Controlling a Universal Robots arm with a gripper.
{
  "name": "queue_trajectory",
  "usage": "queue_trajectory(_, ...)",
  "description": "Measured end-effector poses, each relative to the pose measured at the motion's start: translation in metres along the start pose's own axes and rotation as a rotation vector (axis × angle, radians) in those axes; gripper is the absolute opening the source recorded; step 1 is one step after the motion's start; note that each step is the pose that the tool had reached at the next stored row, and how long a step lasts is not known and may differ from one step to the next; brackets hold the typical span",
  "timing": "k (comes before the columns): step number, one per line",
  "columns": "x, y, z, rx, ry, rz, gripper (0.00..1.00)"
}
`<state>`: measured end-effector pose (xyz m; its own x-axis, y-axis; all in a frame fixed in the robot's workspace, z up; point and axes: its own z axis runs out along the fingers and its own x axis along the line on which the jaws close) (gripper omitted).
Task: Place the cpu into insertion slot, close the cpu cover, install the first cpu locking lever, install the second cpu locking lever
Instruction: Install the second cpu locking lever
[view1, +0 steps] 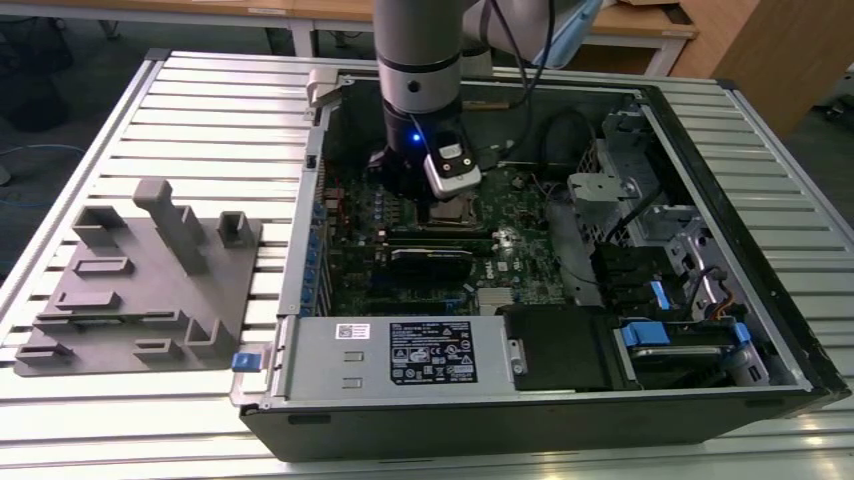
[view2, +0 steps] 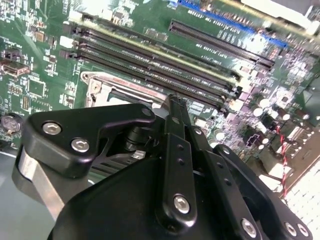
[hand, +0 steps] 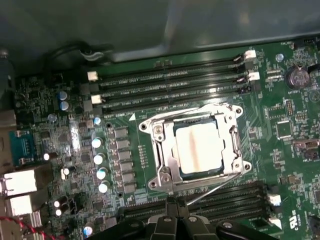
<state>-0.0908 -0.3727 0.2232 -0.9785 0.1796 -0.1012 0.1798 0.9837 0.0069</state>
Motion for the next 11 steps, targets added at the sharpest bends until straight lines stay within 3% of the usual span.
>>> queue_trajectory(6,0.0006,-0.0053,0.0003,-0.0023,0.0002,0.0,0.11)
queue_trajectory(8,0.0014,-0.0063,0.0006,-0.0151,0.0003,0.002,0.11)
queue_trajectory(11,0.0028,-0.0083,0.0013,-0.0417,0.0012,0.004,0.11)
